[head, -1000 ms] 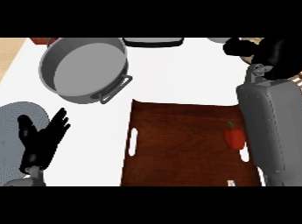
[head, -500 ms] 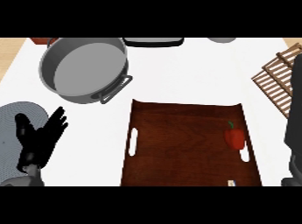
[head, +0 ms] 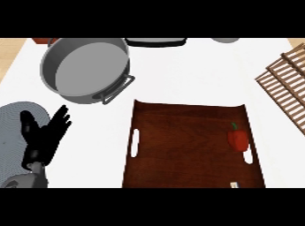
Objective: Pick the cupcake from the tray and place it in the tiered shelf
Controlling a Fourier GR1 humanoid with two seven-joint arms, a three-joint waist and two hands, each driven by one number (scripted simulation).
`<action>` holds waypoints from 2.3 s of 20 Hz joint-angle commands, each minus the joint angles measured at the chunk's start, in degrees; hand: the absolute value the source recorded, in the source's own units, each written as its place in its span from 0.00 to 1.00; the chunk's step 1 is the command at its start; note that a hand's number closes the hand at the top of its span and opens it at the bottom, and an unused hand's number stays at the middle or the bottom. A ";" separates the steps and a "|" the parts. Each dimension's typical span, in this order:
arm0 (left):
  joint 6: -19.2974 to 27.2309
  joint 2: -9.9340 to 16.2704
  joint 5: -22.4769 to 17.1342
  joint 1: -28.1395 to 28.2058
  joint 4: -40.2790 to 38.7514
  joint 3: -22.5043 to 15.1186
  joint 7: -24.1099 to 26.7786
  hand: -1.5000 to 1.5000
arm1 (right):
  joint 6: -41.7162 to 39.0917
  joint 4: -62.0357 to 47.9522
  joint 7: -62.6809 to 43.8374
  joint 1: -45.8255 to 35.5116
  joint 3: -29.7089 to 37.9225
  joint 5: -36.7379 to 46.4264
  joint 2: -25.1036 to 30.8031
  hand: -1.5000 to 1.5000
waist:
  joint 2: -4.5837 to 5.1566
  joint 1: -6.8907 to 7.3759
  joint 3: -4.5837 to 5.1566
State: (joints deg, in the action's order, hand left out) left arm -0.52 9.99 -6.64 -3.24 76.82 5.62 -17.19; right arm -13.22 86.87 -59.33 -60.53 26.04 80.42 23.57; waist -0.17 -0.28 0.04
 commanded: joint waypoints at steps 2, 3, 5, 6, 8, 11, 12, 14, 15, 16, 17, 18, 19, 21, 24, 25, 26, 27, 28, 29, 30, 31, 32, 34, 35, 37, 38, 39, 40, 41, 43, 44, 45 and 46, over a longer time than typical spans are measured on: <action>0.94 -1.99 1.88 -0.84 -2.47 -1.70 1.44 0.50 | -4.41 -4.69 1.82 -0.13 6.04 -5.24 6.42 1.00 | 0.15 0.08 -0.03; -0.84 0.05 -0.22 -0.09 -1.08 0.23 0.30 0.50 | -6.93 -5.33 0.31 -0.48 5.20 -4.57 6.21 1.00 | 0.09 0.32 -0.02; -1.15 0.18 -1.09 -3.41 -2.53 0.74 -1.68 0.50 | -5.15 -8.80 1.63 -0.44 5.52 -5.20 6.74 1.00 | 0.24 0.36 -0.01; 0.00 -0.43 0.60 1.93 3.73 -1.12 -1.39 0.50 | -5.84 -8.85 4.46 0.81 6.78 -7.29 8.52 1.00 | 0.07 0.69 -0.05; -0.88 0.72 0.08 2.92 4.01 -0.02 -0.94 0.50 | -7.35 -6.99 4.93 3.93 6.93 -8.11 9.12 1.00 | 0.03 0.44 -0.04; -2.93 1.39 -1.20 0.95 0.32 1.31 0.39 0.50 | -4.06 -7.91 7.77 8.54 7.84 -9.58 10.27 1.00 | 0.13 0.30 -0.04; -1.44 0.24 0.75 0.66 -0.70 0.03 1.02 0.50 | -0.63 -9.94 8.01 9.66 7.43 -9.17 9.14 1.00 | 0.21 0.40 -0.04; -1.41 0.54 0.35 2.58 3.07 0.12 -0.70 0.50 | -1.07 -10.29 7.36 9.23 6.40 -9.66 10.77 1.00 | 0.12 0.59 -0.04; -1.68 -0.84 0.04 2.94 3.13 -0.81 -0.46 0.50 | 3.29 -14.64 9.34 9.14 7.48 -10.13 11.23 1.00 | 0.21 0.77 -0.05; 0.06 -0.63 0.37 -0.45 1.44 0.44 -0.95 0.50 | 2.24 -16.98 10.47 7.93 7.65 -10.97 13.73 1.00 | 0.24 0.64 -0.04; 0.09 -1.59 0.89 -0.39 2.42 -1.06 -1.43 0.50 | 5.83 -19.04 12.55 9.54 9.10 -11.61 13.90 1.00 | 0.29 0.68 -0.06; -1.42 0.38 0.28 0.09 -0.12 1.04 0.64 0.50 | 1.85 -17.79 11.76 9.28 8.31 -12.21 15.83 1.00 | 0.22 0.51 -0.03; -0.38 -1.67 0.92 4.13 4.42 -0.93 0.07 0.50 | 4.19 -15.87 10.03 9.82 7.33 -12.11 13.91 1.00 | 0.14 0.71 -0.04; -0.84 -0.21 -0.01 -0.78 0.82 1.13 -0.88 0.50 | 4.82 -18.37 8.38 7.94 4.53 -11.08 13.65 1.00 | 0.23 0.69 -0.02; -3.01 0.47 -0.39 0.92 -1.00 1.44 1.21 0.50 | 11.45 -23.53 16.21 12.22 8.08 -13.77 16.82 1.00 | 0.34 0.67 -0.04; -0.01 -0.34 1.10 -2.13 0.89 0.39 -3.20 0.50 | 8.82 -22.42 13.26 9.43 5.68 -13.45 17.05 1.00 | 0.25 0.63 -0.03; 0.57 -1.77 1.40 0.67 4.58 -0.77 -2.30 0.50 | 10.56 -23.17 13.92 9.63 5.21 -13.85 16.26 1.00 | 0.22 0.83 -0.04; -1.11 -0.54 1.04 -3.00 -2.93 0.92 0.37 0.50 | 9.65 -23.26 15.56 10.23 6.35 -15.33 18.29 1.00 | 0.27 0.43 -0.02; -0.19 -1.69 1.85 -0.70 -0.94 -0.18 0.42 0.50 | 8.65 -23.04 15.23 9.30 6.21 -16.44 18.64 1.00 | 0.22 0.56 -0.03; -0.02 -2.16 1.83 1.54 3.80 -1.40 -1.77 0.50 | 10.71 -24.89 17.44 11.52 7.00 -16.90 19.22 1.00 | 0.19 0.70 -0.05; -1.18 -1.05 1.44 2.70 2.52 -0.23 0.44 0.50 | 14.58 -27.64 15.35 9.13 4.66 -14.98 16.36 1.00 | 0.30 1.11 -0.04; 0.21 -2.22 2.17 -0.82 1.63 -1.14 -1.27 0.50 | 13.76 -29.58 18.53 9.50 5.66 -16.75 19.03 1.00 | 0.30 0.80 -0.04; -1.18 -0.22 1.50 1.46 1.83 0.52 -0.38 0.50 | 14.14 -28.50 17.74 10.70 4.72 -16.64 17.71 1.00 | 0.25 0.82 -0.04; -0.48 -1.82 1.52 -0.78 0.92 -0.09 -0.23 0.50 | 15.52 -30.36 16.71 8.02 3.57 -16.76 17.82 1.00 | 0.29 0.85 -0.03; 0.09 -2.11 2.51 -0.54 -0.11 -0.51 0.16 0.50 | 11.36 -23.36 17.30 14.22 4.79 -18.62 18.52 1.00 | 0.11 0.18 -0.03; -1.88 -0.52 -0.15 0.24 3.25 0.73 -2.87 0.50 | 7.41 -29.04 16.71 10.60 2.37 -15.75 22.23 1.00 | 0.18 0.73 -0.03; -1.72 -0.51 1.05 3.67 2.31 0.99 0.54 0.50 | 6.55 -22.38 13.11 12.42 2.10 -17.52 18.84 1.00 | 0.06 0.47 -0.01; -0.16 -2.68 2.11 1.88 2.79 -1.20 -0.90 0.50 | 13.10 -22.70 14.28 12.64 7.17 -19.44 19.33 1.00 | 0.05 0.21 -0.05; -2.66 -0.23 0.57 0.82 0.36 1.11 1.49 0.50 | 20.14 -25.84 12.44 9.95 7.68 -17.98 17.05 1.00 | 0.41 1.00 -0.05; -2.46 0.29 -0.02 0.39 1.22 1.68 -0.84 0.50 | 16.80 -19.85 12.90 12.00 8.17 -20.14 17.79 0.00 | 0.01 0.05 -0.03; -3.32 0.32 -0.52 0.49 -0.11 2.05 0.36 0.50 | 24.49 -22.17 11.36 11.32 8.26 -18.50 15.43 0.00 | 0.28 0.72 -0.04; -2.59 -0.04 0.02 -0.01 0.39 1.64 -0.05 0.50 | 24.50 -26.93 14.11 9.03 10.98 -20.69 19.53 0.00 | 0.39 0.96 -0.07; -1.58 0.19 0.59 -0.66 1.12 1.83 -0.68 0.50 | 26.98 -23.24 12.75 11.21 9.52 -20.20 15.96 0.00 | 0.24 0.67 -0.06; -3.42 0.85 0.11 -0.51 -2.88 2.74 2.46 0.50 | 23.99 -24.18 13.62 8.38 11.31 -23.00 19.16 0.00 | 0.28 0.49 -0.02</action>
State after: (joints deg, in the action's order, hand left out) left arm -2.78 9.90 -6.22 -3.07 76.90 7.20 -16.79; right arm 8.14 62.87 -46.04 -50.27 34.83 60.46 41.46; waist 0.08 0.34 -0.01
